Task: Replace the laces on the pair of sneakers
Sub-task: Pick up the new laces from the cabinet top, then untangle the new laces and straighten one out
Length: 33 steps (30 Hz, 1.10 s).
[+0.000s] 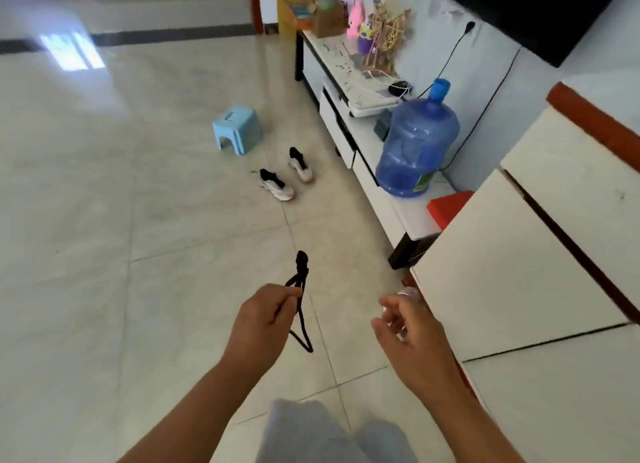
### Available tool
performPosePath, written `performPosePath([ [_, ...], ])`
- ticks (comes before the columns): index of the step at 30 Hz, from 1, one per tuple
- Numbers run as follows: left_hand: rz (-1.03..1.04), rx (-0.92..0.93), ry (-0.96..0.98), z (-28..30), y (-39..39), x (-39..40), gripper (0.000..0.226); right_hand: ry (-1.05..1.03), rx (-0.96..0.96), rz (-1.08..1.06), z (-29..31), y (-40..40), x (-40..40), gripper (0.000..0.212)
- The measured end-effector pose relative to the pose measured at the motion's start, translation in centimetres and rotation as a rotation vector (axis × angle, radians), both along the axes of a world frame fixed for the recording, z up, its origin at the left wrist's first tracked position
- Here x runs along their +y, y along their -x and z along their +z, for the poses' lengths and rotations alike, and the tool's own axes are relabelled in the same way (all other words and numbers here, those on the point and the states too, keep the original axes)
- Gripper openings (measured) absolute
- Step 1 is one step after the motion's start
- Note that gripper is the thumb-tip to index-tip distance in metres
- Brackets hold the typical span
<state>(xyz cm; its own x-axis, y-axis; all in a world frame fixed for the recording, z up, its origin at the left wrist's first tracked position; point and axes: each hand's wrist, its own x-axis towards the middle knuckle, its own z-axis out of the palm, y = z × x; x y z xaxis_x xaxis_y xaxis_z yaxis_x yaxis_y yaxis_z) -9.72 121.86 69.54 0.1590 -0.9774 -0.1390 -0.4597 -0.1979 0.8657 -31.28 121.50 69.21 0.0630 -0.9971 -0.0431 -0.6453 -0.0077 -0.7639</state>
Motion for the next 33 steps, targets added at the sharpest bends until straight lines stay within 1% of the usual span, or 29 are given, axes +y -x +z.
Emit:
performPosePath([
  [3,0.115,-0.039,-0.045,-1.3,-3.5,-2.7,0.019,-0.075,0.077,0.029,-1.5,-2.3,-4.1,0.010],
  [4,0.139,-0.054,-0.062,-1.8,-4.4,-3.6,0.019,-0.087,0.098,0.039,-2.0,-2.9,-5.6,0.010],
  [7,0.170,-0.114,-0.070,-2.8,-6.7,-6.8,0.024,-0.145,0.155,0.088,-3.7,-4.6,-10.4,0.014],
  [11,0.174,-0.179,-0.097,-3.4,-9.5,-13.3,0.025,-0.224,0.198,0.181,-5.8,-7.4,-18.7,0.014],
  [15,0.203,-0.253,-0.096,-2.7,-12.3,-19.9,0.023,-0.273,0.235,0.314,-5.9,-10.0,-27.6,0.012],
  [18,0.245,-0.266,-0.067,-1.8,-14.6,-25.3,0.025,-0.293,0.263,0.381,-5.7,-12.1,-34.3,0.012],
  [23,0.352,-0.216,-0.042,-1.4,-18.9,-32.8,0.030,-0.287,0.252,0.448,-5.1,-17.3,-43.1,0.011],
  [26,0.341,-0.217,-0.041,-2.1,-22.1,-37.6,0.027,-0.267,0.267,0.491,-5.1,-21.3,-48.4,0.010],
  [28,0.308,-0.233,-0.043,-2.8,-25.0,-41.1,0.032,-0.249,0.288,0.506,-5.5,-24.3,-52.5,0.008],
  [30,0.272,-0.251,-0.055,-3.2,-27.8,-44.8,0.035,-0.233,0.284,0.490,-5.5,-27.3,-56.1,0.008],
  [33,0.188,-0.245,-0.077,-3.5,-33.3,-51.4,0.036,-0.246,0.249,0.399,-5.5,-32.3,-62.2,0.007],
])
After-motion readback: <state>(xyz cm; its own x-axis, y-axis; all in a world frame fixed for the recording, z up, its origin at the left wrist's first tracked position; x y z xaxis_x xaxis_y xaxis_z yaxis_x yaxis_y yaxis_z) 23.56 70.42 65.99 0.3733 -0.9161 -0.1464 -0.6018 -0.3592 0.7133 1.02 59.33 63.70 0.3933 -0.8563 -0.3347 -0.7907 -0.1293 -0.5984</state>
